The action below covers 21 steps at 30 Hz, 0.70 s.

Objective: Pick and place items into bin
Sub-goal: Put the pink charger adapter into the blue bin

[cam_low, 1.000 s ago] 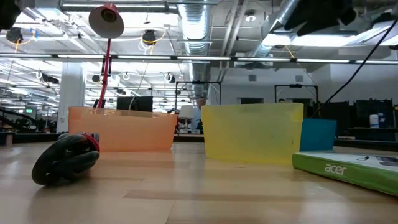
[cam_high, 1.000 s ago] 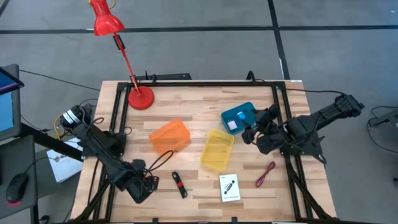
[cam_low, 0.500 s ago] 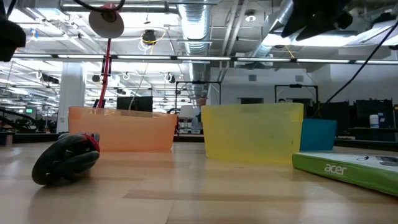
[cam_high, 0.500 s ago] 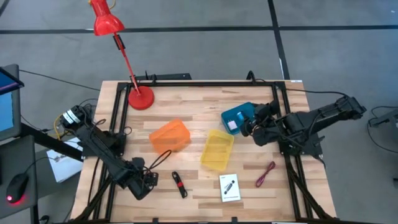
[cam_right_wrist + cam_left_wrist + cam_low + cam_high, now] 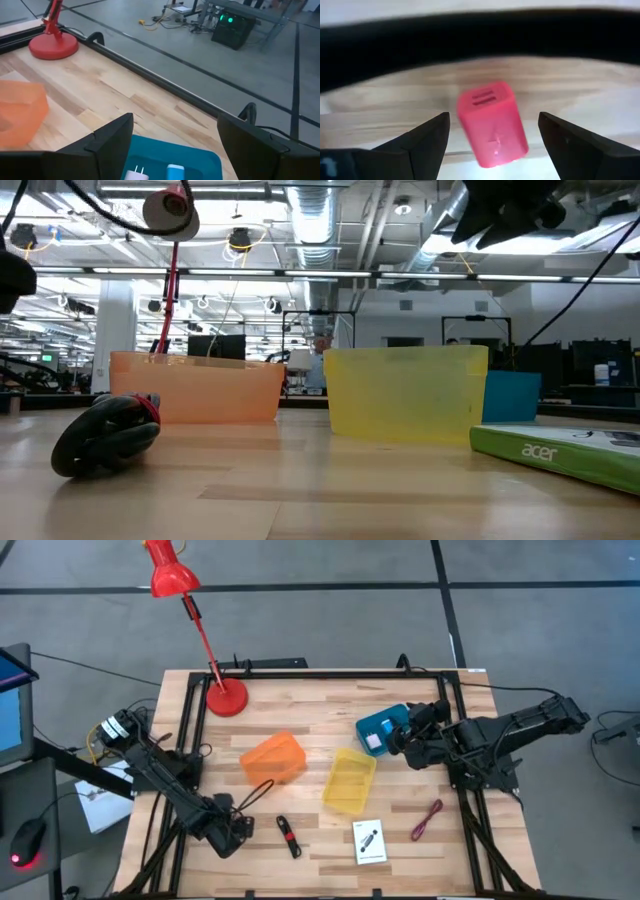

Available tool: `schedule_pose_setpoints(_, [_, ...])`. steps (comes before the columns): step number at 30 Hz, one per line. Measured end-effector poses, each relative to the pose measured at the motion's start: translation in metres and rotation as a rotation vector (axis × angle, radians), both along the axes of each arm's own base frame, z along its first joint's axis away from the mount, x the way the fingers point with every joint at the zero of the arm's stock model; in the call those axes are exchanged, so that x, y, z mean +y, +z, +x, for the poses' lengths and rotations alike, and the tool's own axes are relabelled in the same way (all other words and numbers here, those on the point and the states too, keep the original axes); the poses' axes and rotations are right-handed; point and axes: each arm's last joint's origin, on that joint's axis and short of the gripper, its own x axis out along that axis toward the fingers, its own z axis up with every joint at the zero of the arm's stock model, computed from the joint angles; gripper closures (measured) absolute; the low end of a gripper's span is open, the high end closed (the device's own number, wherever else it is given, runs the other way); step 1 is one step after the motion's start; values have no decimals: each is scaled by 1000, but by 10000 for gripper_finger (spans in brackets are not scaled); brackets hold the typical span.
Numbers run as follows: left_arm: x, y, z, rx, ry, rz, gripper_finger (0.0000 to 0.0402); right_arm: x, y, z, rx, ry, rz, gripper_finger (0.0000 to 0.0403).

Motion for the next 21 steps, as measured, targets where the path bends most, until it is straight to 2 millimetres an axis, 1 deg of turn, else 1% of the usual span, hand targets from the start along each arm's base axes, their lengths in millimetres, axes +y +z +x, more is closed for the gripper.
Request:
schedule_pose_setpoints(3, [-1, -5, 1, -46, -44, -23, 109, 0, 0, 0, 0, 0, 1, 117])
schedule_pose_setpoints(6, [-2, -5, 2, -83, -105, -13, 109, 0, 0, 0, 0, 0, 1, 117])
schedule_pose_setpoints(12, [-2, -5, 3, -103, -191, 10, 109, 0, 0, 0, -1, 0, 2, 117])
schedule_pose_setpoints(17, [0, -5, 2, -92, -187, 26, 109, 0, 0, 0, -3, 0, 3, 117])
schedule_pose_setpoints(21, [1, -6, 2, -73, -133, 15, 109, 0, 0, 0, -3, 0, 3, 117])
